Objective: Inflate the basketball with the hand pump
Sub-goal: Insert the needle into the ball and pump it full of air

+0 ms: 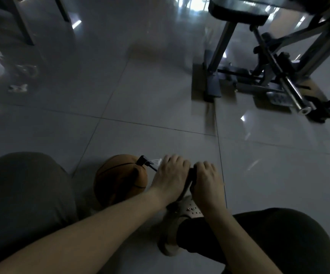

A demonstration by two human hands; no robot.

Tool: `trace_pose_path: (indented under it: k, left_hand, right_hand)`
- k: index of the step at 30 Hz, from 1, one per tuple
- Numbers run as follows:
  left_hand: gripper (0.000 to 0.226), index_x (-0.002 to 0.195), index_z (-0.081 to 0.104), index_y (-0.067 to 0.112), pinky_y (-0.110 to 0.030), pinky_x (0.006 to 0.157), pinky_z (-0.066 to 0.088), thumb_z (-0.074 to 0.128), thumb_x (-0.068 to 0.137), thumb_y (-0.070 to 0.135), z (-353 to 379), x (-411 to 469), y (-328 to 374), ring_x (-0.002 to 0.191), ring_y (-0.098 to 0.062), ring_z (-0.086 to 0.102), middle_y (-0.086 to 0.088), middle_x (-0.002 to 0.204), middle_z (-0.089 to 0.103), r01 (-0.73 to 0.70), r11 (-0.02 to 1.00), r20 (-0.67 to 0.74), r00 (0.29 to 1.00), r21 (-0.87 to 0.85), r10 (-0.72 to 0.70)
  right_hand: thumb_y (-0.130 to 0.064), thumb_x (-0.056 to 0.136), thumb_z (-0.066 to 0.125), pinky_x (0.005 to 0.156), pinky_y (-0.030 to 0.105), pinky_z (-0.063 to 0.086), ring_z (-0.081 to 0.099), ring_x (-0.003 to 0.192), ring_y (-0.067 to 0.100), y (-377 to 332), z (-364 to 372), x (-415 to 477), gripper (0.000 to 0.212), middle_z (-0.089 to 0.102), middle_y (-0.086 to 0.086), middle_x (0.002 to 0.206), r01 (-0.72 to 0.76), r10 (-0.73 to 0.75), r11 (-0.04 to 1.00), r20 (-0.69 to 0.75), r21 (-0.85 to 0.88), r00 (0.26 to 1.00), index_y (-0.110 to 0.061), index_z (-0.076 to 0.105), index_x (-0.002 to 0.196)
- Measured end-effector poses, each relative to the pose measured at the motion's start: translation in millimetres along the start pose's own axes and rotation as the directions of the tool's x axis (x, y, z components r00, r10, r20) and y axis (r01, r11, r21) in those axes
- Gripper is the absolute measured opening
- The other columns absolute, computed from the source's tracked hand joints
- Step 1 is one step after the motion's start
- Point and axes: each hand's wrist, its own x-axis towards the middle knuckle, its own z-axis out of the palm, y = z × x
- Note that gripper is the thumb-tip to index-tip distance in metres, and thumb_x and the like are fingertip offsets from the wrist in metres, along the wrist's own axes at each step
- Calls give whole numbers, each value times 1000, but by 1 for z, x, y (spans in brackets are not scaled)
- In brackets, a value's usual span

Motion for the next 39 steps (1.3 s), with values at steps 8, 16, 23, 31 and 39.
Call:
trace_pose_path:
  k: [8, 16, 23, 31, 39]
  left_hand:
    - [12, 91, 48, 17, -37, 75, 35, 40, 93, 26, -24, -1, -3, 81, -24, 45, -4, 87, 51, -15, 1000, -329, 944, 20, 20]
    - [19, 95, 47, 17, -37, 72, 46, 64, 86, 20, 66, -29, -8, 78, -24, 45, -6, 88, 50, 0, 994, -138, 990, 106, 15]
    - [23, 98, 51, 18, -34, 70, 43, 68, 83, 21, 97, -23, -1, 80, -22, 49, -4, 90, 53, 4, 996, 62, 998, 92, -10]
    - [20, 92, 50, 19, -39, 77, 45, 32, 89, 27, 44, -7, 0, 84, -25, 51, -4, 91, 55, 3, 1000, 0, 1000, 18, -3]
    - [15, 94, 53, 17, -38, 80, 36, 40, 96, 24, -36, 14, -9, 84, -24, 47, -4, 90, 55, -61, 998, -379, 923, 32, 68]
  right_hand:
    - [-17, 82, 55, 69, 38, 44, 45, 78, 24, -18, -27, 2, 15, 53, 9, 87, 80, -116, 981, -199, -178, 973, -11, 56, 95]
    - [-8, 72, 67, 52, 33, 33, 37, 59, 23, -12, 42, -18, 18, 45, 9, 67, 49, -49, 971, 6, -235, 999, -14, 50, 72]
    - [-15, 85, 64, 63, 36, 45, 47, 75, 24, 5, 71, -16, 13, 52, 8, 85, 0, 60, 974, 258, -225, 964, -17, 50, 86]
    - [-12, 92, 55, 80, 28, 38, 47, 96, 21, 2, 20, -4, 9, 55, 4, 106, -30, 30, 1000, 210, -7, 977, -18, 51, 98]
    - [-23, 83, 50, 63, 36, 45, 44, 79, 21, -17, -51, 11, 14, 53, 5, 86, 117, -130, 991, -236, -70, 963, -13, 56, 91]
